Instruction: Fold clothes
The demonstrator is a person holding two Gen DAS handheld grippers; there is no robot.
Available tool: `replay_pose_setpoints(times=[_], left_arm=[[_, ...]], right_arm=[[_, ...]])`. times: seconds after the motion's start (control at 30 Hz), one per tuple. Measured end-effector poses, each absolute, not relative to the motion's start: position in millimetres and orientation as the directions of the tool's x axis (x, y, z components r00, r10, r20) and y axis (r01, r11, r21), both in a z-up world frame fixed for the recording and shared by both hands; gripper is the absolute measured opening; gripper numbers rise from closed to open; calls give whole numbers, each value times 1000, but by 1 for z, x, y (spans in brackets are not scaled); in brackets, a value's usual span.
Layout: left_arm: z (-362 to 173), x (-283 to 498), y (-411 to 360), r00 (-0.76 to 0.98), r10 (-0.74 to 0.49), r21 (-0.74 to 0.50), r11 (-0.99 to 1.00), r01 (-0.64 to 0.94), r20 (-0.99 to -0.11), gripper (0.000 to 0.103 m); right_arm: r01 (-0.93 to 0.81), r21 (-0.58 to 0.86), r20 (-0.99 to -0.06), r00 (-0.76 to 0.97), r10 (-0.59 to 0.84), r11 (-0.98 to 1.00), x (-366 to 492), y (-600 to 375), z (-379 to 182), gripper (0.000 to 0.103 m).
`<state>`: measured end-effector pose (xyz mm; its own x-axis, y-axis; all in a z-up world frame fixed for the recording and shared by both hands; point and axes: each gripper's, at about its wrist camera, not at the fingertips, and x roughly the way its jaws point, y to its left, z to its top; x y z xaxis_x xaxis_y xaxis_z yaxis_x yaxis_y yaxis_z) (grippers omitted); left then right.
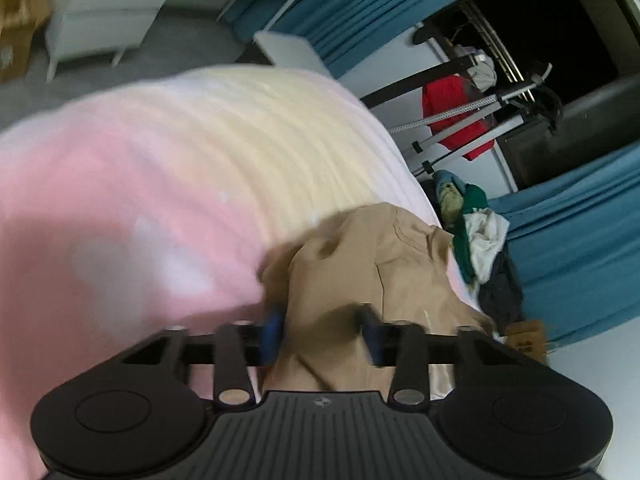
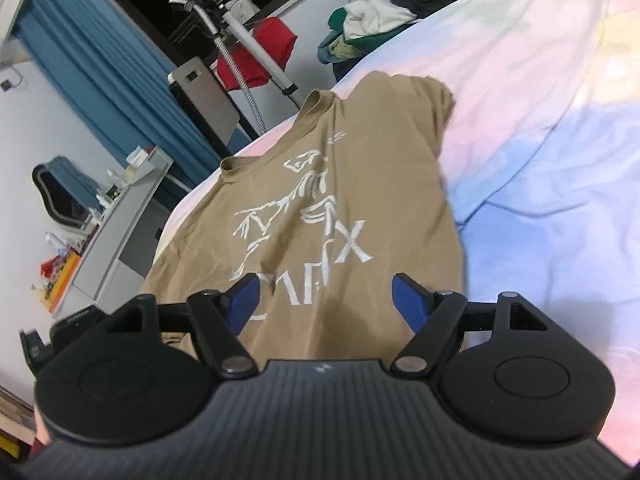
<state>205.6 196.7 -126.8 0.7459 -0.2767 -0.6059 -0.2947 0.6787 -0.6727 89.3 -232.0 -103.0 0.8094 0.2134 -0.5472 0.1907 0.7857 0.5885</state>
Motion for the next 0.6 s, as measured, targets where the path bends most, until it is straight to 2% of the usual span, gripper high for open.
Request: replay_pose_setpoints(times=[0.03,0.07,0.17,0.23,0.3,0.37,0.5,0.6], left_arm=[[-122,209,189,752,-246,-632,724,-277,-612,6],[-116,212,180,759,-211,-580,774,-256,-616,2],[-97,220,156,785,-104,-402,895,-193,-610,1],[-73,215,123,830,-50,-226,970,-92,-555,1],[-53,213,80,868,-70,-53,997,50,-491,1],[-45,215,36,867,-141,50,981,187,-478,1],[-64,215,-39,813,-244,156,914,376,-529,3],[-91,208,-65,763,-290,183,865,467,-577,18]], right_arm=[[193,588,-550,808,213,785,90,-232,-104,76],[196,588,-553,806,213,785,91,-232,-106,76],[204,588,-561,800,213,783,94,-233,-110,76],[209,587,-566,797,212,782,96,-233,-113,76],[219,584,-568,798,201,782,98,-235,-115,76],[232,587,-566,802,188,776,101,-239,-118,76],[264,602,-578,796,183,753,104,-248,-126,76],[286,604,-585,793,171,744,104,-253,-130,76]])
